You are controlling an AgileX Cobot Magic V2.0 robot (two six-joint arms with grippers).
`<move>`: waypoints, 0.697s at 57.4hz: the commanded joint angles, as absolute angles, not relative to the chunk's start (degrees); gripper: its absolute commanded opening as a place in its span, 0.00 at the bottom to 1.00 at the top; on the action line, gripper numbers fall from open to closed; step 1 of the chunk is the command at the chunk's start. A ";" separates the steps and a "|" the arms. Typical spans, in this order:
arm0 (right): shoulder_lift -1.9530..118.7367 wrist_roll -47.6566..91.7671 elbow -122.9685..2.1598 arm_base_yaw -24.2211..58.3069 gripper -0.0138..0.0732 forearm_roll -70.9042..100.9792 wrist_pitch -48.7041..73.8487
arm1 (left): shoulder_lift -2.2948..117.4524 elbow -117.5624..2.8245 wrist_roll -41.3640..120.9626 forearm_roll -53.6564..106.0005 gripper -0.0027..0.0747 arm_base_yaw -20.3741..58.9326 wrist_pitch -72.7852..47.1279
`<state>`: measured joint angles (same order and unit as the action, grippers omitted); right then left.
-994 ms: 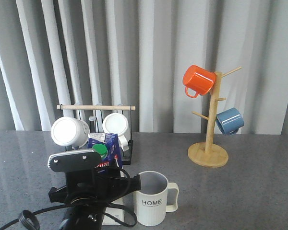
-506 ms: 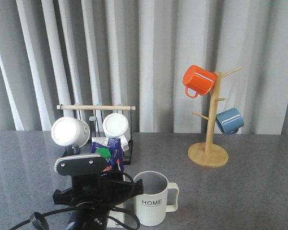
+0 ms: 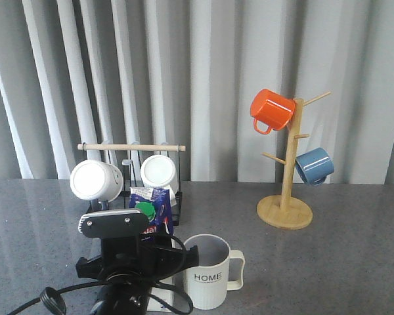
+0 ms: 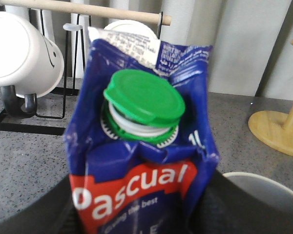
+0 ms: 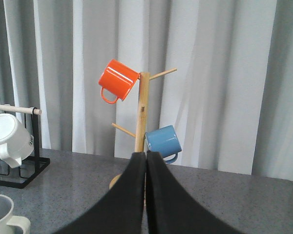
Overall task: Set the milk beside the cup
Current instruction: 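Lift the milk carton and carry it beside the white HOME mug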
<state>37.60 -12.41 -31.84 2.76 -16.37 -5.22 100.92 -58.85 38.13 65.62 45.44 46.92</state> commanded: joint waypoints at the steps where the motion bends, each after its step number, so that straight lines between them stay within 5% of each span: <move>1: 37.51 -12.00 -33.22 2.60 0.15 -16.89 -9.27 | 98.73 -60.00 37.81 64.87 0.03 45.70 45.48; 28: 37.51 -12.00 -33.22 2.60 0.15 -16.89 -9.21 | 98.73 -60.00 37.81 64.87 0.03 45.70 45.67; 40: 37.51 -12.00 -33.22 2.60 0.15 -16.89 -9.26 | 98.59 -60.00 37.81 65.27 0.19 45.70 46.94</move>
